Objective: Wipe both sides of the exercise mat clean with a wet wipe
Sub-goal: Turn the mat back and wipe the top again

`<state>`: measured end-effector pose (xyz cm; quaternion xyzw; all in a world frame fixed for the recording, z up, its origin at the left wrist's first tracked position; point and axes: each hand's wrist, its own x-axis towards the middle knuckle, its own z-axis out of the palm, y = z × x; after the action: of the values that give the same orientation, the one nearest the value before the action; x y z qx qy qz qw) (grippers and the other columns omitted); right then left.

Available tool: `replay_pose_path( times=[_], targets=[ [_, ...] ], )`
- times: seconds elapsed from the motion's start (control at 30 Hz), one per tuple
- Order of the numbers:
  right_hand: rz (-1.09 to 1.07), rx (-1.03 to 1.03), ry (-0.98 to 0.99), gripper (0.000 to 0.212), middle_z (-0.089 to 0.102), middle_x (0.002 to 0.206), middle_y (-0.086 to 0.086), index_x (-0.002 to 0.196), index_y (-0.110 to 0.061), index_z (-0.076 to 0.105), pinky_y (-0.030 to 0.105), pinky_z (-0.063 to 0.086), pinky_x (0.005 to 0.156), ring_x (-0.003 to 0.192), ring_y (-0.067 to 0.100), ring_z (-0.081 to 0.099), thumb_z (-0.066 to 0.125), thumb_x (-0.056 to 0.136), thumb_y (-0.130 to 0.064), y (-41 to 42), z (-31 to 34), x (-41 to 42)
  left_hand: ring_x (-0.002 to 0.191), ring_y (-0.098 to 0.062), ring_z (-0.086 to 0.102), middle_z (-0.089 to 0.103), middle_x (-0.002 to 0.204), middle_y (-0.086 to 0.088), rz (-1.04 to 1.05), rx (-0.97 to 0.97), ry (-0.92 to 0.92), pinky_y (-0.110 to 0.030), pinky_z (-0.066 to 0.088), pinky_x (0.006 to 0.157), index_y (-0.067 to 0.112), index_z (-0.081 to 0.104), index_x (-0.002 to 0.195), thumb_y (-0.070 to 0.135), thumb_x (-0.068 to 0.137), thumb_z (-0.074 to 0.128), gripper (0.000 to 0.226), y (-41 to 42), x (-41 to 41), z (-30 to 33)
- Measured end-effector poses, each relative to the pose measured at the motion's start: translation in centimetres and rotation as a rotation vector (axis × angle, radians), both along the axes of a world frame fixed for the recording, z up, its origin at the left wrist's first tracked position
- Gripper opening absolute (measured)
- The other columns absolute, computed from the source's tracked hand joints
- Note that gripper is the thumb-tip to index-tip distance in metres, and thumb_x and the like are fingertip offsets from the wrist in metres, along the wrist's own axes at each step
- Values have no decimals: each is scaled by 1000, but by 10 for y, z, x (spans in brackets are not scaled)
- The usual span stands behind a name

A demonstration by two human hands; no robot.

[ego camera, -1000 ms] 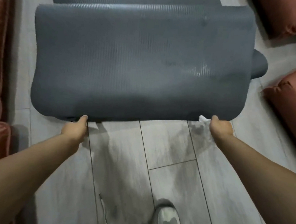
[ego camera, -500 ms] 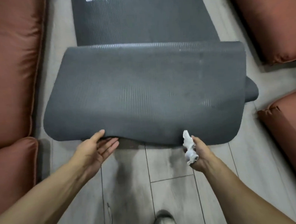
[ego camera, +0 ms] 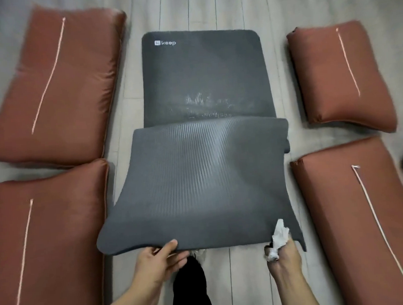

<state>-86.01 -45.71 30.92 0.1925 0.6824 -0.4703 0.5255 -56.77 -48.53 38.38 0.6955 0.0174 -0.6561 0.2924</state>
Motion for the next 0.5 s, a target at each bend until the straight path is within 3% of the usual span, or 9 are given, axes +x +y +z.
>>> replay_pose_path(
  times=[0.03,0.1,0.2,0.3,0.5],
  targets=[
    [21,35,125,28,40,58,-7,69,-24,49,10,20,33,29,6,21,62,93,-28,12,24,-6,73,-33,77,76,98,-22,-18,2,5,-32,64,60,-2,64,102,-2,97,62,5,19,-2,17],
    [80,47,321,13,47,60,-3,83,-22,56,13,24,39,32,8,26,65,92,-22,40,69,-12,76,-35,77,77,96,-22,-66,2,10,-34,64,60,-4,64,104,-2,96,65,8,59,-3,45],
    [121,24,485,8,56,69,2,86,-22,59,18,27,43,39,13,38,65,88,-18,93,124,-11,74,-36,77,76,91,-21,-110,-19,-4,-35,64,58,-7,63,103,-3,95,66,9,120,0,75],
    [152,28,604,8,61,78,0,98,-20,63,21,35,42,51,16,51,62,90,-17,151,171,4,69,-35,73,72,91,-24,-122,-39,-36,-34,63,54,-6,61,98,-6,94,66,6,184,7,95],
    [276,35,698,9,64,76,-1,100,-19,63,25,41,44,53,24,51,63,92,-15,276,213,18,64,-37,67,69,81,-25,-110,15,-118,-36,58,45,-7,61,96,-9,91,68,9,310,25,113]
  ],
)
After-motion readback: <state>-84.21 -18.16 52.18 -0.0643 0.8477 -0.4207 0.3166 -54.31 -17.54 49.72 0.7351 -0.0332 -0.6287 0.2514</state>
